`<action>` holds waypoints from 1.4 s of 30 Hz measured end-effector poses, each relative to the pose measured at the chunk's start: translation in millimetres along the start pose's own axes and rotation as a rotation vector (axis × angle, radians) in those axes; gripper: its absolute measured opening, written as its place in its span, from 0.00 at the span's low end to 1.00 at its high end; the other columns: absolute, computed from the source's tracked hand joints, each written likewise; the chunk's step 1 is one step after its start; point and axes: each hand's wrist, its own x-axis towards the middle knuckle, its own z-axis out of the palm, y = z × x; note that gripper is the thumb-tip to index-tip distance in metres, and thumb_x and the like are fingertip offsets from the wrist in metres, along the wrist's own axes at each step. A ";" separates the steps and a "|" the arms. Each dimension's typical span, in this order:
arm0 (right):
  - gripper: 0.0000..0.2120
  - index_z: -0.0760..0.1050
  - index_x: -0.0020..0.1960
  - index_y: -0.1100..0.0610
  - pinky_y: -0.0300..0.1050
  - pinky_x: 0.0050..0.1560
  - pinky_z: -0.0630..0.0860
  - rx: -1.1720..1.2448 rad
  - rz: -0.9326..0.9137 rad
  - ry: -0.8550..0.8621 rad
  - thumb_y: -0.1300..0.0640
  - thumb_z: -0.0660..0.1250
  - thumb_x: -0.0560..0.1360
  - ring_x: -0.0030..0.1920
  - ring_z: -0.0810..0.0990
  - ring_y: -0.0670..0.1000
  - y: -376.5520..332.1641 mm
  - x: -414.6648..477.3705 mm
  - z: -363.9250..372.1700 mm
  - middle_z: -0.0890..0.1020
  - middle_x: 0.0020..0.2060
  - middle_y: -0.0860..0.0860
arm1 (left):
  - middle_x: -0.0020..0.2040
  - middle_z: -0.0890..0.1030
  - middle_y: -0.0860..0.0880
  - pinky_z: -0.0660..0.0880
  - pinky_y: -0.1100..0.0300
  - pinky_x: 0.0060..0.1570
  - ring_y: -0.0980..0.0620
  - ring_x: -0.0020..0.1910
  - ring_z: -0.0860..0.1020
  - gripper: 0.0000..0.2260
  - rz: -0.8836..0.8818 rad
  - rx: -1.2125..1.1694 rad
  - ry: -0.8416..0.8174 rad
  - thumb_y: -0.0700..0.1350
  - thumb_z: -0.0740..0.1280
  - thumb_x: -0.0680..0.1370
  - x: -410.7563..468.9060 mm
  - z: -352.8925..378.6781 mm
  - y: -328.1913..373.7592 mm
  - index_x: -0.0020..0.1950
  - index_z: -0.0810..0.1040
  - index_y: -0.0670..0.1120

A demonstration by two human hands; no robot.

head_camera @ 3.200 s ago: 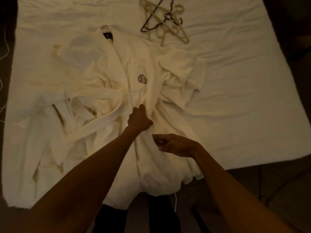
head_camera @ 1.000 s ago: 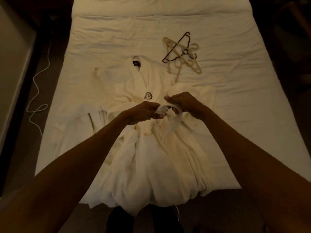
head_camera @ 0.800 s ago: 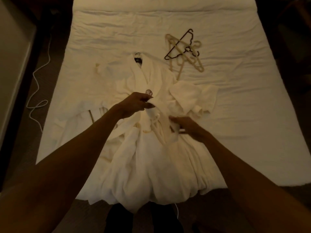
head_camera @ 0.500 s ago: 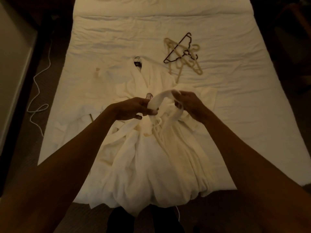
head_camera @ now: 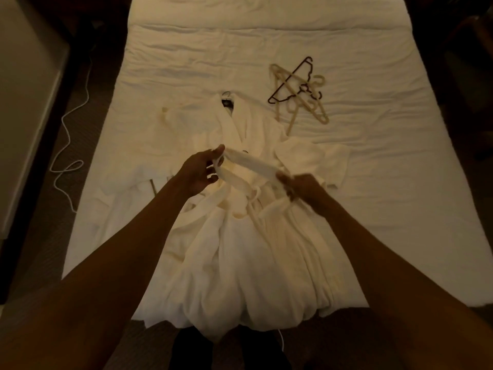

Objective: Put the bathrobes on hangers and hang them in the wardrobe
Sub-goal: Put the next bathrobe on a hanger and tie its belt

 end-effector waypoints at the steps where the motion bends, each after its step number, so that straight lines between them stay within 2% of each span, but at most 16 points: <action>1: 0.22 0.76 0.30 0.58 0.43 0.34 0.72 0.041 -0.060 0.091 0.42 0.72 0.72 0.25 0.74 0.47 -19.6 5.5 -7.6 0.77 0.24 0.54 | 0.39 0.78 0.52 0.68 0.58 0.38 0.51 0.40 0.72 0.11 0.004 0.076 0.037 0.53 0.73 0.75 0.4 -3.6 -3.7 0.47 0.79 0.46; 3: 0.18 0.76 0.29 0.58 0.41 0.30 0.71 0.209 -0.170 0.226 0.48 0.73 0.72 0.22 0.71 0.45 -67.0 14.9 -23.3 0.74 0.21 0.50 | 0.41 0.78 0.51 0.69 0.58 0.37 0.51 0.40 0.72 0.15 0.033 0.271 0.025 0.56 0.73 0.74 -1.0 -2.4 -6.7 0.50 0.80 0.46; 5: 0.16 0.75 0.31 0.57 0.41 0.28 0.71 0.363 -0.249 0.271 0.51 0.74 0.72 0.22 0.69 0.45 -109.4 17.9 -33.4 0.72 0.20 0.46 | 0.43 0.78 0.50 0.72 0.56 0.41 0.51 0.41 0.73 0.17 0.095 0.388 -0.039 0.58 0.72 0.75 -3.1 9.4 -1.9 0.53 0.81 0.45; 7: 0.16 0.75 0.31 0.57 0.40 0.27 0.71 0.388 -0.265 0.273 0.50 0.74 0.72 0.22 0.68 0.44 -126.8 17.5 -32.0 0.72 0.22 0.47 | 0.41 0.79 0.49 0.74 0.56 0.42 0.52 0.41 0.75 0.16 0.187 0.419 -0.011 0.56 0.70 0.77 -2.4 22.5 6.8 0.52 0.81 0.44; 9: 0.16 0.75 0.32 0.56 0.39 0.26 0.70 0.352 -0.215 0.252 0.49 0.73 0.73 0.22 0.68 0.44 -118.1 18.8 -20.5 0.73 0.24 0.48 | 0.44 0.80 0.47 0.75 0.58 0.40 0.52 0.40 0.76 0.14 0.227 0.421 0.069 0.53 0.69 0.78 3.1 25.8 11.4 0.54 0.80 0.43; 12: 0.16 0.77 0.35 0.56 0.39 0.27 0.70 0.264 -0.138 0.220 0.46 0.70 0.75 0.23 0.70 0.44 -77.5 19.5 1.1 0.75 0.26 0.49 | 0.52 0.80 0.47 0.75 0.59 0.39 0.51 0.43 0.78 0.15 0.165 0.429 0.100 0.47 0.71 0.77 13.7 5.6 -5.4 0.63 0.76 0.47; 15: 0.18 0.77 0.39 0.58 0.41 0.28 0.70 0.139 -0.097 0.153 0.45 0.64 0.78 0.24 0.71 0.43 -36.3 14.6 18.0 0.76 0.28 0.50 | 0.58 0.78 0.45 0.74 0.56 0.43 0.46 0.54 0.78 0.20 0.129 0.632 0.156 0.42 0.72 0.76 23.8 -27.6 -50.9 0.66 0.73 0.46; 17: 0.18 0.77 0.42 0.58 0.38 0.28 0.69 0.107 -0.071 0.118 0.46 0.61 0.80 0.25 0.71 0.44 -20.4 9.8 24.5 0.77 0.29 0.50 | 0.64 0.76 0.42 0.74 0.55 0.53 0.43 0.61 0.76 0.23 0.086 0.862 0.210 0.45 0.72 0.77 25.1 -44.3 -82.8 0.70 0.70 0.44; 19: 0.17 0.77 0.44 0.58 0.36 0.27 0.69 0.078 -0.064 0.108 0.48 0.58 0.82 0.27 0.71 0.46 -14.9 7.7 27.4 0.77 0.31 0.51 | 0.69 0.74 0.42 0.71 0.53 0.62 0.42 0.66 0.74 0.28 0.011 1.064 0.170 0.49 0.71 0.78 24.7 -56.4 -109.0 0.74 0.66 0.42; 23: 0.16 0.77 0.44 0.59 0.41 0.27 0.69 -0.025 -0.090 0.088 0.48 0.60 0.81 0.28 0.72 0.51 -22.8 5.5 18.9 0.77 0.30 0.53 | 0.67 0.75 0.40 0.72 0.49 0.61 0.39 0.63 0.75 0.22 -0.022 1.261 0.086 0.54 0.67 0.79 17.3 -65.6 -125.2 0.68 0.73 0.42; 27: 0.17 0.78 0.40 0.59 0.40 0.27 0.67 -0.195 -0.109 0.049 0.49 0.62 0.80 0.29 0.73 0.53 -67.2 -8.2 -7.9 0.76 0.28 0.53 | 0.73 0.69 0.37 0.64 0.53 0.67 0.39 0.71 0.68 0.25 0.089 1.212 0.132 0.52 0.62 0.82 -4.0 -45.0 -70.3 0.74 0.66 0.38; 30: 0.16 0.80 0.43 0.61 0.40 0.27 0.67 -0.326 -0.148 0.018 0.50 0.63 0.79 0.27 0.73 0.51 -121.8 -26.8 -25.0 0.77 0.28 0.53 | 0.69 0.73 0.38 0.68 0.53 0.61 0.39 0.67 0.72 0.23 0.231 1.164 0.199 0.51 0.65 0.81 -30.5 -20.8 1.4 0.71 0.69 0.39; 35: 0.15 0.74 0.33 0.59 0.36 0.19 0.65 -0.457 -0.255 0.063 0.57 0.67 0.78 0.17 0.69 0.42 -217.4 -54.2 -61.9 0.79 0.32 0.60 | 0.67 0.74 0.42 0.69 0.57 0.55 0.43 0.64 0.73 0.30 0.384 1.097 0.198 0.55 0.75 0.73 -89.4 16.7 110.6 0.69 0.72 0.42; 37: 0.15 0.79 0.34 0.59 0.34 0.18 0.63 -0.526 -0.225 -0.019 0.52 0.70 0.76 0.16 0.68 0.42 -253.1 -70.6 -77.0 0.80 0.29 0.56 | 0.62 0.75 0.45 0.70 0.58 0.52 0.46 0.58 0.75 0.28 0.431 1.047 0.174 0.54 0.77 0.71 -115.6 29.6 147.2 0.67 0.74 0.44; 40: 0.18 0.84 0.42 0.59 0.36 0.25 0.70 -0.719 -0.194 -0.146 0.43 0.71 0.73 0.23 0.74 0.44 -286.2 -93.8 -82.1 0.84 0.31 0.51 | 0.49 0.79 0.49 0.73 0.61 0.40 0.53 0.41 0.76 0.21 0.481 0.958 0.042 0.50 0.79 0.69 -149.7 45.5 189.2 0.60 0.80 0.47; 42: 0.22 0.84 0.43 0.59 0.40 0.35 0.74 -0.744 -0.168 -0.168 0.39 0.71 0.71 0.30 0.77 0.48 -302.7 -104.6 -82.1 0.84 0.32 0.51 | 0.51 0.81 0.47 0.74 0.62 0.37 0.53 0.40 0.77 0.17 0.505 1.005 -0.048 0.46 0.79 0.70 -166.7 52.2 212.2 0.57 0.82 0.49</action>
